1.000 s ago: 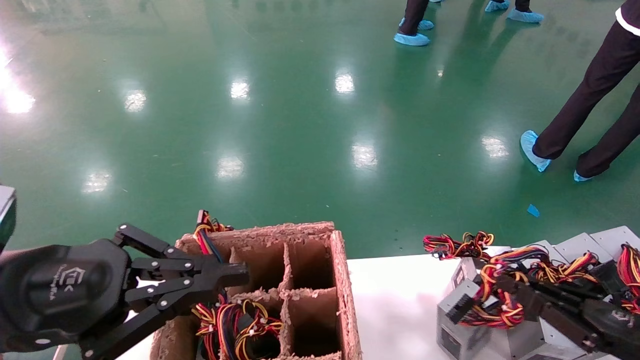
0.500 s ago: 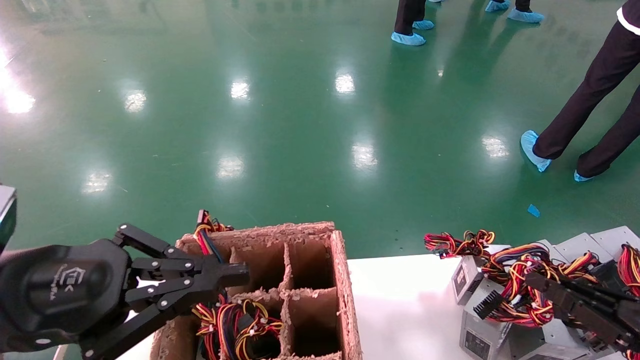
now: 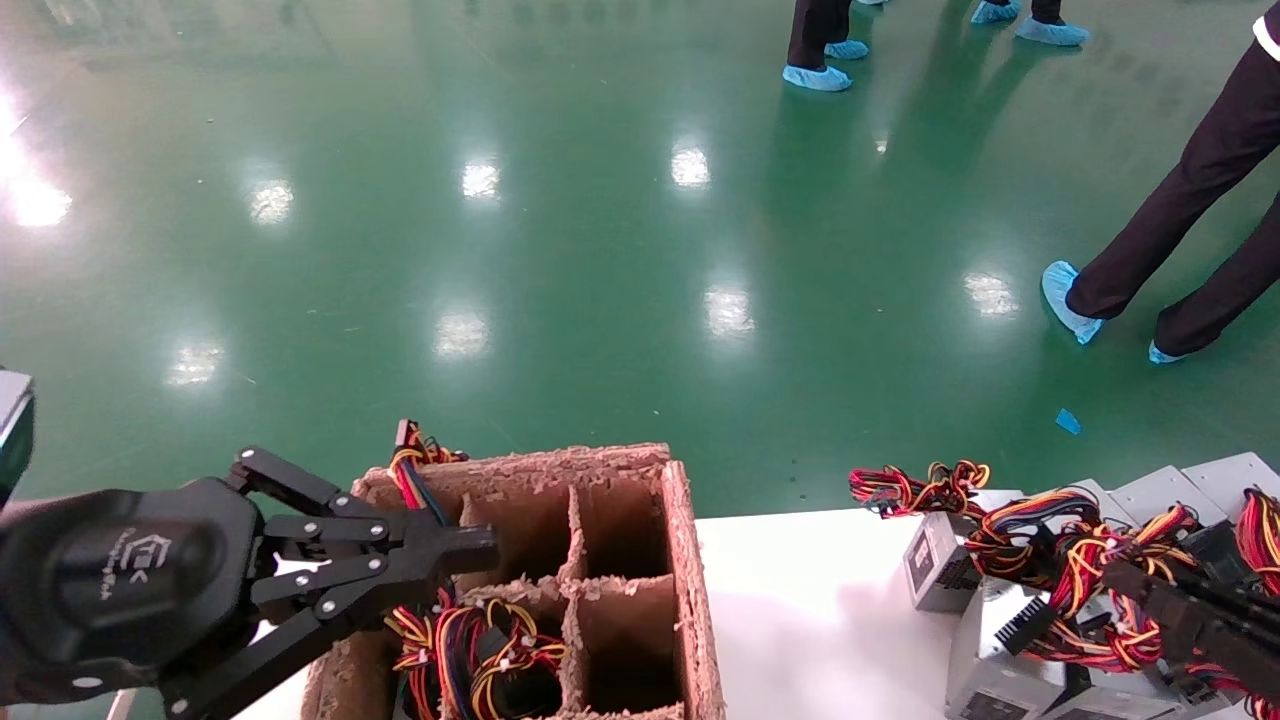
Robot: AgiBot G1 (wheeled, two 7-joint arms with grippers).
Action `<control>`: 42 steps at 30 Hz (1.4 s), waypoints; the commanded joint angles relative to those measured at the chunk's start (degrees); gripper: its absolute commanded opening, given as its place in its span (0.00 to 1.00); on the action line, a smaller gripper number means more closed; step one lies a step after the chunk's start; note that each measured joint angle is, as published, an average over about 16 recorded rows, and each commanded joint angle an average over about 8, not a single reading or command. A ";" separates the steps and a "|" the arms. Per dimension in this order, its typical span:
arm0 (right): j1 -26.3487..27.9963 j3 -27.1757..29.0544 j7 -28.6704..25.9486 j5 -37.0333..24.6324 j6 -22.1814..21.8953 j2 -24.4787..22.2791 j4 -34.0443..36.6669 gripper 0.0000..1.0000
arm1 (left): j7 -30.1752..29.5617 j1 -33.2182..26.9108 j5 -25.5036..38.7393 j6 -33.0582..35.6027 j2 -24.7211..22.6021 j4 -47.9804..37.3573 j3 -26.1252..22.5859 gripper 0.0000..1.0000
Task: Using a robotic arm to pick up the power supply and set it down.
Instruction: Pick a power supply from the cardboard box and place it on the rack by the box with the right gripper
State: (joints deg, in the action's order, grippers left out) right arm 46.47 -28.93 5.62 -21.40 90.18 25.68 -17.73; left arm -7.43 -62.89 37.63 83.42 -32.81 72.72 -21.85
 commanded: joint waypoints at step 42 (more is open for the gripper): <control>-8.64 3.18 -1.80 9.21 0.18 -0.45 3.30 1.00 | 0.01 -0.01 -0.01 -0.01 0.01 0.00 -0.02 0.00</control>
State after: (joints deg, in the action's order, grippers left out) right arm 37.88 -25.55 4.28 -11.91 90.47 25.25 -14.66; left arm -7.42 -62.90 37.62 83.42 -32.80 72.72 -21.87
